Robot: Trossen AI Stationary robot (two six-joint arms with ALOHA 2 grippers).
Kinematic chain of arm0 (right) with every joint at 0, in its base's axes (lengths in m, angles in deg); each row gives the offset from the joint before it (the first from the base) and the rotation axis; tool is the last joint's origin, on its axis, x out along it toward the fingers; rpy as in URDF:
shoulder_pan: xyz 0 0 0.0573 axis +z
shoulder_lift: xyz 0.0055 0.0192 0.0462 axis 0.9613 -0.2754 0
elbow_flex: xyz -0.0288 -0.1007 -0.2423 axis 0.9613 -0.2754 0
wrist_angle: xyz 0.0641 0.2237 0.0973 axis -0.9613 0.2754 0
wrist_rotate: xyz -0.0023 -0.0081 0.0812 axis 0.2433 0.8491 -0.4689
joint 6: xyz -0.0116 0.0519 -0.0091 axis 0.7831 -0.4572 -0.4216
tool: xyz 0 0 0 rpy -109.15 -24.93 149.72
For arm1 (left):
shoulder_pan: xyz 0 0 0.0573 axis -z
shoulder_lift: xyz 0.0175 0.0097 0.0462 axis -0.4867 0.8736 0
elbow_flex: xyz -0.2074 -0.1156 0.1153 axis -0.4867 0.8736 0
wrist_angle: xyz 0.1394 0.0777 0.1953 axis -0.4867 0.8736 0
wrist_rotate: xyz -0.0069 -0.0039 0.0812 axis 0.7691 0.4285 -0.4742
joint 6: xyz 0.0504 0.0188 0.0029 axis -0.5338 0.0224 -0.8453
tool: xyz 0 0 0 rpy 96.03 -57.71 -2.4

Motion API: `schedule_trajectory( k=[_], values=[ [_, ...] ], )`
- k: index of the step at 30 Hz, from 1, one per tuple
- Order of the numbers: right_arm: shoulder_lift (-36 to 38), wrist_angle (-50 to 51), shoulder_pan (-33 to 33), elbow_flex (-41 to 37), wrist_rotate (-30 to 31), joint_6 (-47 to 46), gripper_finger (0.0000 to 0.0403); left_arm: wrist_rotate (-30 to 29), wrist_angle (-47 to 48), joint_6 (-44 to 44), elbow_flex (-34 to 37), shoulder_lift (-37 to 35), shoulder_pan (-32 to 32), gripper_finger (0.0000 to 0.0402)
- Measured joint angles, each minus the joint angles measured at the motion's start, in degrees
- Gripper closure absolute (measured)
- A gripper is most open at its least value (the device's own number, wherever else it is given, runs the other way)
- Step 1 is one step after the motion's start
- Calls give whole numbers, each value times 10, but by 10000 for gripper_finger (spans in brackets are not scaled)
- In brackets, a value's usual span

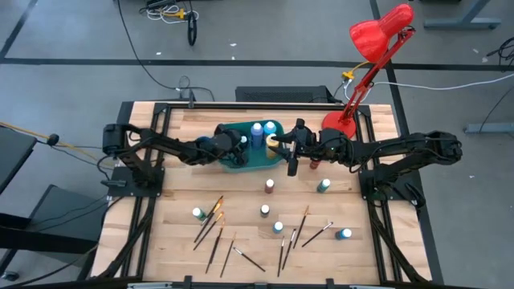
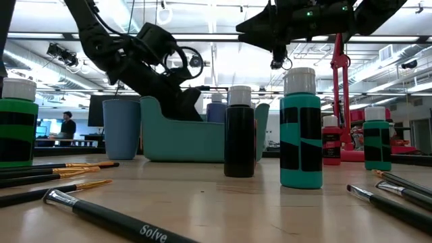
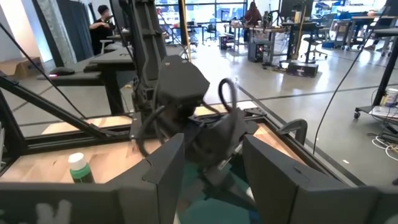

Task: Pick & Place Paint Supplies
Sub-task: Put the small dark blue paint bottle into the green bin, then put the small green paint bottle into the green bin

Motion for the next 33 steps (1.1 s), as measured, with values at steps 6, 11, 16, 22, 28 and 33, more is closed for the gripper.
schedule_trajectory(
  k=[6,11,16,22,28,33],
  values=[
    [0,0,0,0,0,0,238,19,9,-2,-21,0,-20,261],
    [0,0,0,0,0,0,238,56,10,-2,-32,0,-40,265],
    [0,0,0,0,0,0,238,87,13,-16,-34,0,-50,236],
    [0,0,0,0,0,0,238,87,22,-47,-34,0,-50,225],
    [0,0,0,0,0,0,238,86,22,-48,-34,0,-50,224],
    [0,0,0,0,0,0,238,85,35,-45,-34,-36,-43,224]
  ],
)
